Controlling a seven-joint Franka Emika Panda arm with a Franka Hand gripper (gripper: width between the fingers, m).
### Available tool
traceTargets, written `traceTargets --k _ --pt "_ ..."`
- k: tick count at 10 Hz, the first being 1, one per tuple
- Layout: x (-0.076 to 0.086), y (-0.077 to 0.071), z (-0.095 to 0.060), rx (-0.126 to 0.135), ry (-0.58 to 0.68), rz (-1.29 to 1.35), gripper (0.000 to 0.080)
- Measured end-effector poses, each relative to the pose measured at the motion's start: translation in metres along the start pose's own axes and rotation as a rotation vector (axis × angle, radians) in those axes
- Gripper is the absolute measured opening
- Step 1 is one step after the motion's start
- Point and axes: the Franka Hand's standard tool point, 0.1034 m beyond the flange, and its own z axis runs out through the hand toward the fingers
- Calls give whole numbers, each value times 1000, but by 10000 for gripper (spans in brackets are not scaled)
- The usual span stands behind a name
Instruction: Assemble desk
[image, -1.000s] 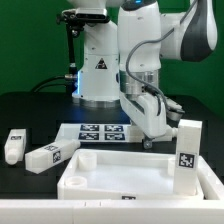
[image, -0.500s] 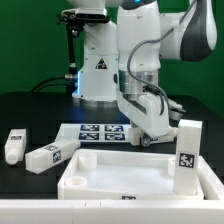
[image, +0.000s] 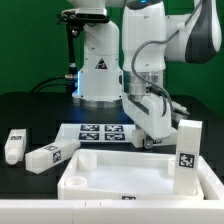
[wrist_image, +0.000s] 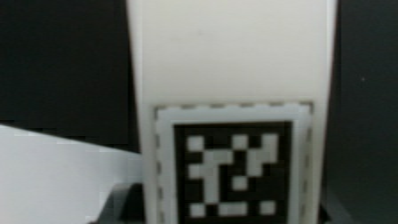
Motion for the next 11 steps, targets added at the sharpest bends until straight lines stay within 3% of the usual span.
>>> traceTargets --k 11 --pt "0 -1 0 1 2 4 285"
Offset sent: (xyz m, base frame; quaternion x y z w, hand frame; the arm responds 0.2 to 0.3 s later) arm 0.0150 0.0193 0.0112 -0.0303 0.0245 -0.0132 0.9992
